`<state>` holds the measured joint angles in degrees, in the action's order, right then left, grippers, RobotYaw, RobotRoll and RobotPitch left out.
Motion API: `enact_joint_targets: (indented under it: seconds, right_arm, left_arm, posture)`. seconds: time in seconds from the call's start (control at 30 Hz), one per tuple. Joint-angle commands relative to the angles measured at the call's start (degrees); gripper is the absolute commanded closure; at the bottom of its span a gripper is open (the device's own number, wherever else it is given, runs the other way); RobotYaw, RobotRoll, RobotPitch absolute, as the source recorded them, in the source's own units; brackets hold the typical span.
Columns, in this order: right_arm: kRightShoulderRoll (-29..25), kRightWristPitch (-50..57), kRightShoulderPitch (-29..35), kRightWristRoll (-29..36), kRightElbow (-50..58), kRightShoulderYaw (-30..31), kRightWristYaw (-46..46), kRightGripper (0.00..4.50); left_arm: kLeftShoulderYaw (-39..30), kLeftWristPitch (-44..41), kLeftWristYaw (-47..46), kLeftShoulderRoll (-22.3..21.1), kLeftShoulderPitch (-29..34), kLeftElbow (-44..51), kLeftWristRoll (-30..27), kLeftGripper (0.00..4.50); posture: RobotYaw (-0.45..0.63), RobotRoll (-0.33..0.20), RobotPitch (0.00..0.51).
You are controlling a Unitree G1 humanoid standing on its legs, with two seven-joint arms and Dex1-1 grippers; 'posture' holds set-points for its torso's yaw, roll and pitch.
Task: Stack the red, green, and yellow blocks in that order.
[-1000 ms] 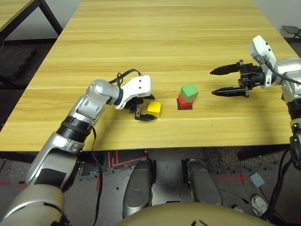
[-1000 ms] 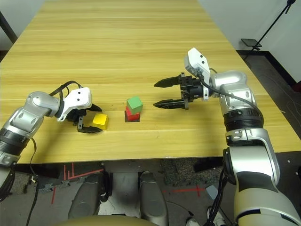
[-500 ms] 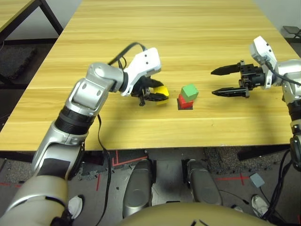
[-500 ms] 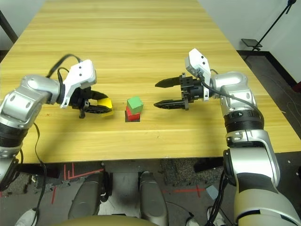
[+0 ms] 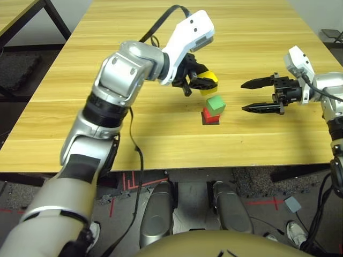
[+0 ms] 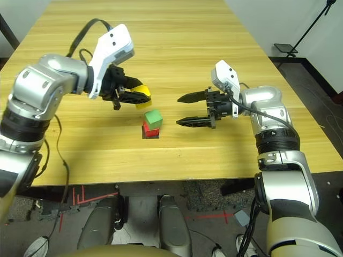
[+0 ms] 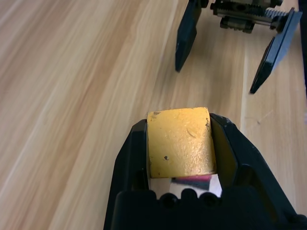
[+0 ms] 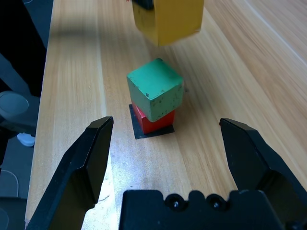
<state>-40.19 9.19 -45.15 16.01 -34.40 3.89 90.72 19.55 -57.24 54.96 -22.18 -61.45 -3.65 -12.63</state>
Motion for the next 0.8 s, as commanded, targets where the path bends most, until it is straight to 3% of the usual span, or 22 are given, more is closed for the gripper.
enact_joint_targets:
  seconds: [0.03, 0.4, 0.8]
  right_arm:
    - [-0.9, 0.8, 1.6, 0.5, 2.3, -1.0, -0.4, 0.00]
    - [-1.2, 2.2, 2.9, 1.1, 4.6, -1.5, -1.4, 0.00]
    - [-1.4, 3.1, 3.6, 1.5, 5.6, -1.5, -1.9, 0.00]
  left_arm:
    - [2.0, -0.6, -1.7, 1.8, 1.4, 0.5, 0.0, 2.59]
    - [3.5, -2.4, -3.5, 1.8, 6.0, 4.2, -1.0, 2.59]
    - [2.5, 1.4, -4.3, 2.3, 4.0, -0.1, -0.4, 2.59]
  posture:
    - [0.17, 0.057, 0.108]
    - [0.16, 0.060, 0.118]
    - [0.16, 0.062, 0.123]
